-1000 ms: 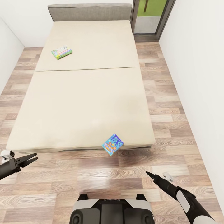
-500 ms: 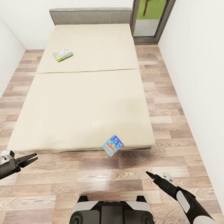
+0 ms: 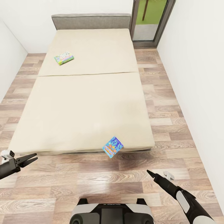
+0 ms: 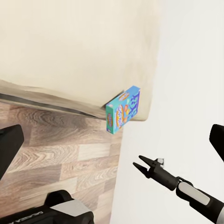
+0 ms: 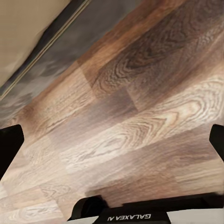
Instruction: Put all the toys in the child's room - the three board games (two on the bed and one on the table), the two jigsaw puzzles on the table, and the tennis ball on the table - inside the toy box on the table in the child's room.
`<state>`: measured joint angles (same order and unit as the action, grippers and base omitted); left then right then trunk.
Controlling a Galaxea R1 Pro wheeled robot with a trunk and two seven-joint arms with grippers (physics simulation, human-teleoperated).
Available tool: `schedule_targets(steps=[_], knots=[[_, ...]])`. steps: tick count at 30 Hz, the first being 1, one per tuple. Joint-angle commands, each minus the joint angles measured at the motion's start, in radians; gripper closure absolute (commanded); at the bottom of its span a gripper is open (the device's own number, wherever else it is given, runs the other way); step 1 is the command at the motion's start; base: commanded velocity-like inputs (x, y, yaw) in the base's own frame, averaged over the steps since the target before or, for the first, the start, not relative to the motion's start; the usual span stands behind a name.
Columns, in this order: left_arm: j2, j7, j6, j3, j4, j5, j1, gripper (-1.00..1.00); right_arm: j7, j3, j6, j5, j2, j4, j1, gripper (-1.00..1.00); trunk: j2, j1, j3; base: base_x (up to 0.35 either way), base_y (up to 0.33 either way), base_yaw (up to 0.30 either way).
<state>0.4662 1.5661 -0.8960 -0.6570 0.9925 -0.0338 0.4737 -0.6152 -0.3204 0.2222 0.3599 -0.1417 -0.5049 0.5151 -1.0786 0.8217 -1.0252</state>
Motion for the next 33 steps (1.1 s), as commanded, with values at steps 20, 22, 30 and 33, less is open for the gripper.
schedule_targets(steps=[20, 22, 30, 33], knots=[[-0.001, 0.005, -0.011, 0.001, 0.002, 0.001, 0.0, -1.0, 0.001, 0.0, 0.003, 0.003, 0.001, 0.029, 0.0, -1.0, 0.0, 0.0, 0.033, -0.044, 0.0, 0.0], [-0.001, 0.005, -0.011, 0.001, 0.002, 0.001, 0.0, -1.0, 0.0, 0.0, 0.003, 0.003, 0.001, 0.029, 0.0, -1.0, 0.0, 0.0, 0.036, -0.11, 0.0, 0.0], [-0.001, 0.005, -0.011, 0.001, 0.003, 0.001, 0.0, -1.0, -0.001, -0.001, 0.003, 0.003, -0.001, 0.029, 0.0, -1.0, 0.0, 0.0, 0.05, -0.045, 0.0, 0.0], [-0.001, 0.005, -0.011, 0.0, 0.004, 0.0, 0.0, -1.0, -0.001, -0.001, 0.003, 0.003, -0.001, 0.029, 0.0, -1.0, 0.0, 0.0, 0.055, -0.008, 0.0, 0.0]])
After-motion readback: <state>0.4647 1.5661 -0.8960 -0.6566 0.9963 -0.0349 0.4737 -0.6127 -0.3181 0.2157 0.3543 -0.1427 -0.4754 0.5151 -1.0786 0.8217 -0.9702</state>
